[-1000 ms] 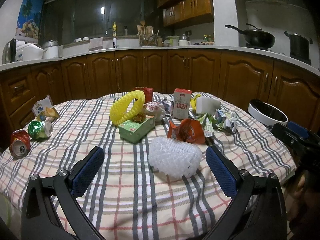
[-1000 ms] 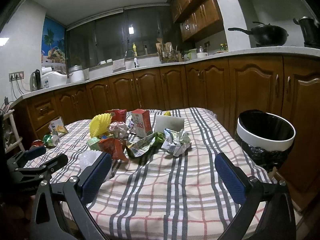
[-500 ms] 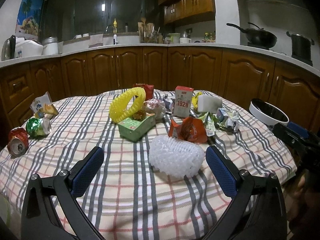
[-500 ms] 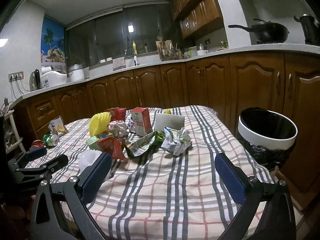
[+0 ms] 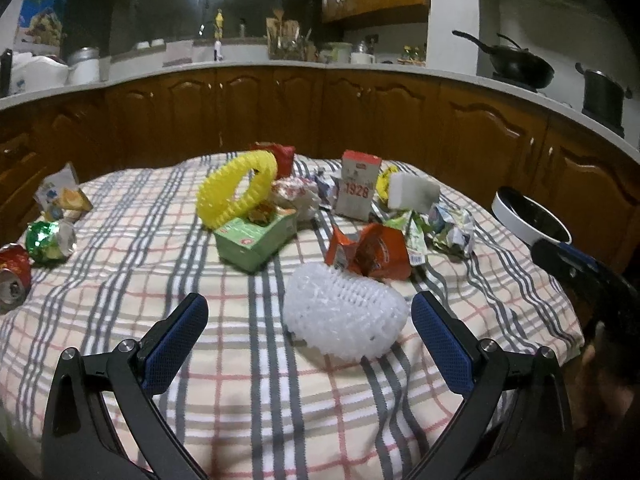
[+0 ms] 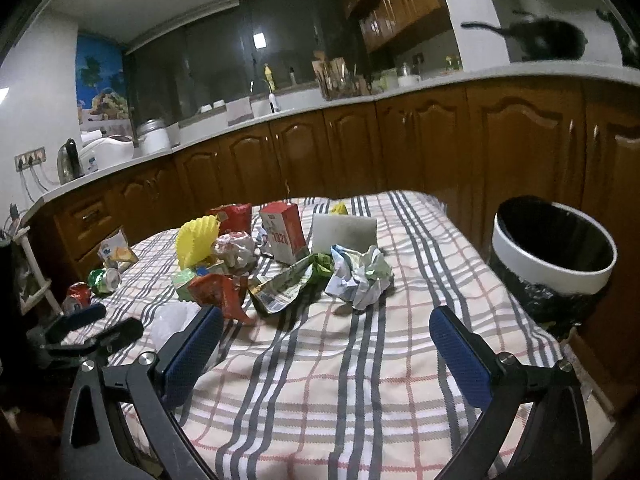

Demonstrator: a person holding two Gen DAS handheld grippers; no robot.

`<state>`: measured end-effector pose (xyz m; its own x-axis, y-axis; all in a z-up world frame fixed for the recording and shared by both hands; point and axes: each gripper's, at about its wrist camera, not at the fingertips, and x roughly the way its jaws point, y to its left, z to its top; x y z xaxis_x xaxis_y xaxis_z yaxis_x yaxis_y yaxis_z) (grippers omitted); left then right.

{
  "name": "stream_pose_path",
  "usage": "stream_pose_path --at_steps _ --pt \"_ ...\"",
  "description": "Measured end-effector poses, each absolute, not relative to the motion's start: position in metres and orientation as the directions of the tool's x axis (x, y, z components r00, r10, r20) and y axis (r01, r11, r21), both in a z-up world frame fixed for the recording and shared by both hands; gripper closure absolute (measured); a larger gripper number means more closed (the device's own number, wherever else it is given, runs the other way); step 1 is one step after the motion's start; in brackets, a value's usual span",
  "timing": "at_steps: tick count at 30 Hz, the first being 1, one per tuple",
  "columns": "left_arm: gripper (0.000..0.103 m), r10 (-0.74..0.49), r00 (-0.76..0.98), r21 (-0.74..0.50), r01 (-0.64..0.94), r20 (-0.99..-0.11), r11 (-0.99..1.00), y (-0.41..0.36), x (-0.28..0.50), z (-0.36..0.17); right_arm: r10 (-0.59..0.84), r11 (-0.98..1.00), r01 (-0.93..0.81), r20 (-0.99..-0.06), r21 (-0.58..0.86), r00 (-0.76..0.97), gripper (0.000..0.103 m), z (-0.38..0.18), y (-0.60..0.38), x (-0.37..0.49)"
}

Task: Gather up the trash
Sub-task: 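Grasp the white foam net with the left tool while the right tool grasps crumpled paper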

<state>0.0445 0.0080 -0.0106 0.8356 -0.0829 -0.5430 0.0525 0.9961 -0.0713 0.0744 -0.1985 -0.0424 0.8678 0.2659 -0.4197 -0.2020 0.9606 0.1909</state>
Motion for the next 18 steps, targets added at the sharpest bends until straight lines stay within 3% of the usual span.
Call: stream_pose_path --at_steps 7,11,18 --pt "0.000 -0.106 0.805 -0.062 0.086 -0.583 0.994 -0.001 0.061 -0.016 0.291 0.951 -0.190 -0.493 0.246 0.820 0.001 -0.047 -0.208 0.109" --pt "0.001 -0.126 0.783 -0.063 0.111 -0.609 0.992 -0.006 0.073 -0.020 0.289 0.951 -0.177 -0.529 0.253 0.798 0.008 -0.050 -0.210 0.131" --pt "0.022 -0.147 0.742 -0.050 0.152 -0.654 0.987 -0.014 0.088 -0.031 0.295 0.949 -0.156 -0.594 0.274 0.749 0.021 -0.062 -0.215 0.169"
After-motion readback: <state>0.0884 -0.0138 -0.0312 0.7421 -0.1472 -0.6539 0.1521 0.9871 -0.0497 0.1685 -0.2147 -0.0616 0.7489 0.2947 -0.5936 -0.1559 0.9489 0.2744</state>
